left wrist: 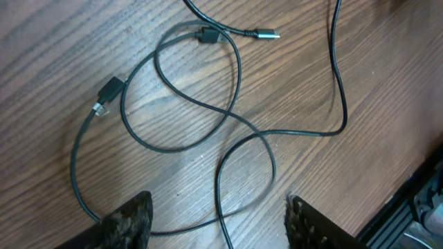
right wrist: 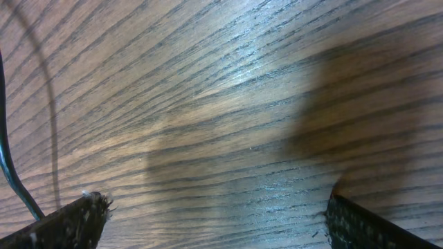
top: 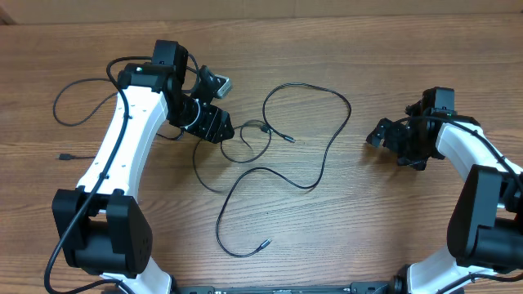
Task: Untangle cables
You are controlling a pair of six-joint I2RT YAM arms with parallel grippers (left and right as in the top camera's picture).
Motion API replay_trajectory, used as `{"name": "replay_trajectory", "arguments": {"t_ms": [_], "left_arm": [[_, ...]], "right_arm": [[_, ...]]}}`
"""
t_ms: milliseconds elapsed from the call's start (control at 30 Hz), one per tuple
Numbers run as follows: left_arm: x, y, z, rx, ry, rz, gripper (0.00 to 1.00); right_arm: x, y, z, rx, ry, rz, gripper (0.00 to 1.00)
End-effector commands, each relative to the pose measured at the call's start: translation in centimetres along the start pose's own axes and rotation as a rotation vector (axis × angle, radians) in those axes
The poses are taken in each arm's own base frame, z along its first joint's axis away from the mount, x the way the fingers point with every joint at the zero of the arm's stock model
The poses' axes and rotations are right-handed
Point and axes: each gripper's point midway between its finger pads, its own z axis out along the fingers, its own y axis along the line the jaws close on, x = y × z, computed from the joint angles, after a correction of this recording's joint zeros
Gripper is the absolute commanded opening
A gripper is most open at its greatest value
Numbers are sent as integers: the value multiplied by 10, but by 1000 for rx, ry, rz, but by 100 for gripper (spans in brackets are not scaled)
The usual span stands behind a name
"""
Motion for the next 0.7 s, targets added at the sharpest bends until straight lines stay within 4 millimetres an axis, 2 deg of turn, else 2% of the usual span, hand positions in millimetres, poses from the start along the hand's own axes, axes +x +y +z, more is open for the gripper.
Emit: {"name": "replay_trajectory", "arguments": {"t_ms": [0, 233, 367, 467, 567, 667], "left_arm": [[-2, -1, 4, 14, -6, -7, 60], [-9, 8, 11, -14, -39, -70, 44], [-4, 30, 19, -116, -36, -149, 37], [0, 42, 27, -163, -35, -161, 36], [6, 49, 36, -184, -33, -161, 44], [12, 55, 44, -202, -29, -161, 45]], "right_arm": [[-2, 0, -5, 5, -23, -3, 100], [-2, 0, -5, 5, -23, -3, 100], [-2, 0, -5, 5, -23, -3, 100], [-2, -1, -5, 5, -23, -3, 100], [-2, 0, -5, 5, -23, -3, 100], [-2, 0, -5, 5, -23, -3, 100]]}}
